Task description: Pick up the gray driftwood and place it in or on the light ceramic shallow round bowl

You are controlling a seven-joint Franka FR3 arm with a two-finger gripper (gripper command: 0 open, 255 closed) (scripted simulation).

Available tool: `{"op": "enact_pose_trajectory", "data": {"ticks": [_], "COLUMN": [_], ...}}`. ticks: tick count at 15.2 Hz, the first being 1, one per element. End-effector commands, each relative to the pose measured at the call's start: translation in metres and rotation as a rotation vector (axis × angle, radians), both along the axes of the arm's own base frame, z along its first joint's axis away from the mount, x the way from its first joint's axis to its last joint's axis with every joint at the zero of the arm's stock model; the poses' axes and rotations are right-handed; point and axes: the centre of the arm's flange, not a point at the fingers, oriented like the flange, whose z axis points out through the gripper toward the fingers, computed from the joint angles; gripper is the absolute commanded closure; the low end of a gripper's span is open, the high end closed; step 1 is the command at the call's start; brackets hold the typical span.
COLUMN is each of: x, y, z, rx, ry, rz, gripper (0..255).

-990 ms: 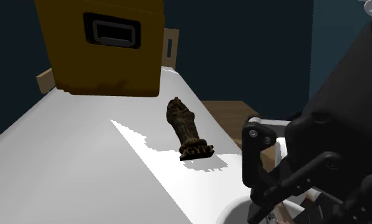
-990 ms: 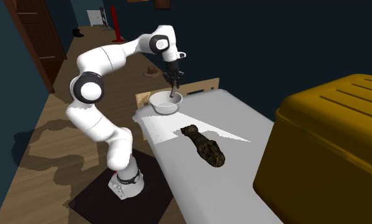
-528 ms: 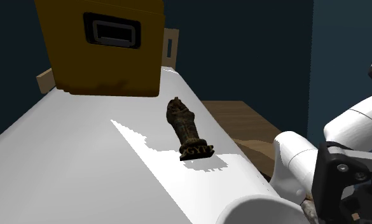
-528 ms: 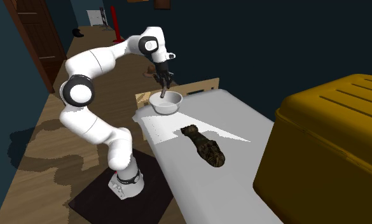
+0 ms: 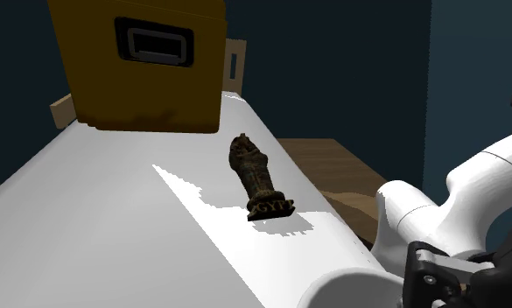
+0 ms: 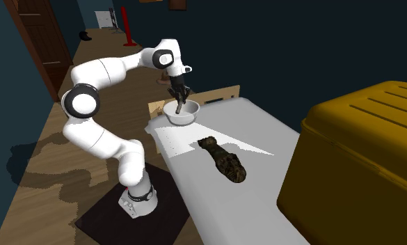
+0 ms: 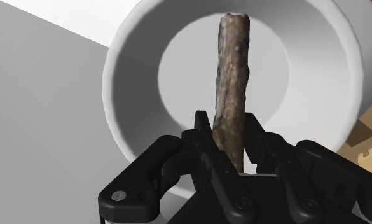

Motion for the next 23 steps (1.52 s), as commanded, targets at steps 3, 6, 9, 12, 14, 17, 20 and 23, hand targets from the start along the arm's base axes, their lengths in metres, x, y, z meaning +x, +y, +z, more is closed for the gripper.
{"op": "enact_pose_trajectory", "data": {"ticks": [3,6,9,12,14,17,20,23], "x": [-0.001,-0.001,-0.001,-0.001,-0.001,-0.003,-0.007,-0.007], "y": [0.0,0.0,0.0,0.0,0.0,-0.001,-0.002,-0.002], "z": [-0.02,-0.02,-0.02,-0.02,-0.02,-0.007,0.029,0.029], "rx": [0.0,0.0,0.0,0.0,0.0,0.0,0.0,0.0], "ry": [0.0,0.0,0.0,0.0,0.0,0.0,0.0,0.0], "rz": [0.0,0.0,0.0,0.0,0.0,0.0,0.0,0.0], "gripper": [255,255,255,0,0,0,0,0]}}
